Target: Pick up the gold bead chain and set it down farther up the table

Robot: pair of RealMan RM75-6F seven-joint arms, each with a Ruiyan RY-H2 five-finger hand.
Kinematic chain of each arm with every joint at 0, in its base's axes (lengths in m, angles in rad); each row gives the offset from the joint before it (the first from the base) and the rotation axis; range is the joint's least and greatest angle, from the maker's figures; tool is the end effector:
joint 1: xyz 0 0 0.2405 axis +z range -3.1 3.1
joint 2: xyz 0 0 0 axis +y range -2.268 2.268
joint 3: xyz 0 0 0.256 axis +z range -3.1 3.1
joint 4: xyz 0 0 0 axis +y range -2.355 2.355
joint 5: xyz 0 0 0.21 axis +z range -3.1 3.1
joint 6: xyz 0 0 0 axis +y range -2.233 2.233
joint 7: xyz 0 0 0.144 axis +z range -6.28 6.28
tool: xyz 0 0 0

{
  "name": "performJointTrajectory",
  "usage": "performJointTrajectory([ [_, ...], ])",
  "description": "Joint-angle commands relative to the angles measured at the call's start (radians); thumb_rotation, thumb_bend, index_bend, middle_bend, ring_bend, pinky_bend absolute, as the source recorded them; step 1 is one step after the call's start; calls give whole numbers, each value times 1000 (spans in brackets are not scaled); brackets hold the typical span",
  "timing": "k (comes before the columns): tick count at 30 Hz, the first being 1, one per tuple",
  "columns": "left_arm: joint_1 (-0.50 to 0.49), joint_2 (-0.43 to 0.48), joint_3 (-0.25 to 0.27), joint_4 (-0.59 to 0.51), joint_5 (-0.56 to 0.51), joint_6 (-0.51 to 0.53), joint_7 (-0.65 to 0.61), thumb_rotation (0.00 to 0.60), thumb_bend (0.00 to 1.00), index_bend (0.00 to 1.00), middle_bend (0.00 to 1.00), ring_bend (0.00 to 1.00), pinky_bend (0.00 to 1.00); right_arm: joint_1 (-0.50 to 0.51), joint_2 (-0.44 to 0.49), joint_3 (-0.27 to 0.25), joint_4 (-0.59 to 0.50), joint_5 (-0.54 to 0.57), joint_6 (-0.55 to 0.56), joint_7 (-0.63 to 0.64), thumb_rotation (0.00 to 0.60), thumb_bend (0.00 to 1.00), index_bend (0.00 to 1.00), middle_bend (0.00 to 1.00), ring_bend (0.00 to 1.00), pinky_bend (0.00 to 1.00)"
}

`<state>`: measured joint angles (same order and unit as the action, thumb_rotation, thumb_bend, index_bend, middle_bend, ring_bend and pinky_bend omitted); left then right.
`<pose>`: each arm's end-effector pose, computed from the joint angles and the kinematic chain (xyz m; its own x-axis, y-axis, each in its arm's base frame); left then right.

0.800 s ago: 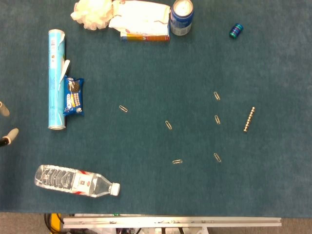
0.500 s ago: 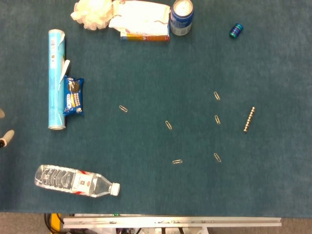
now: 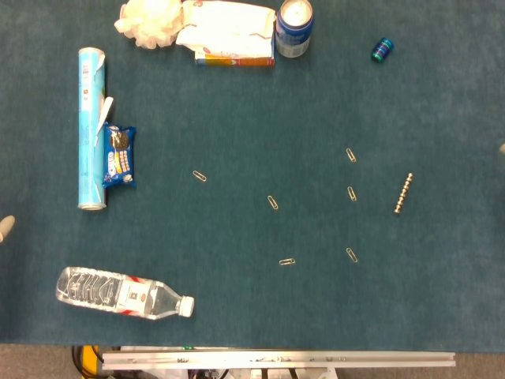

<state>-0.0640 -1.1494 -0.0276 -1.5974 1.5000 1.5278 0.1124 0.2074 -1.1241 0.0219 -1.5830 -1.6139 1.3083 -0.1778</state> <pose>-0.3143 0.1699 0.1533 0.4832 -0.0079 0.8755 0.8755 0.0119 -0.4831 -0.2915 -0.2088 0.1270 0.6070 -0.1038 0.7879 -0.7825 -0.2513 0.5697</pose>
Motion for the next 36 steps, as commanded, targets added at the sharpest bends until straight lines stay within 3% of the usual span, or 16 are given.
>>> performJointTrajectory([
  [1, 0, 0, 1, -2, 1, -2, 2, 600, 137, 496, 447, 327, 506, 52, 8, -13, 47, -56, -44, 28, 600, 182, 318, 186, 68, 222],
  [7, -1, -5, 3, -3, 0, -11, 16, 600, 137, 496, 447, 327, 506, 134, 14, -40, 94, -132, -121, 115, 600, 248, 352, 194, 70, 224],
  [22, -2, -12, 0, -3, -4, -16, 28, 600, 137, 496, 447, 327, 506, 220, -58, -43, 193, -134, -235, -68, 600, 257, 378, 194, 70, 225],
  [36, 3, -9, -2, -4, -7, -13, 26, 600, 137, 496, 447, 327, 506, 271, -167, -77, 313, -164, -253, -48, 600, 290, 381, 194, 70, 225],
])
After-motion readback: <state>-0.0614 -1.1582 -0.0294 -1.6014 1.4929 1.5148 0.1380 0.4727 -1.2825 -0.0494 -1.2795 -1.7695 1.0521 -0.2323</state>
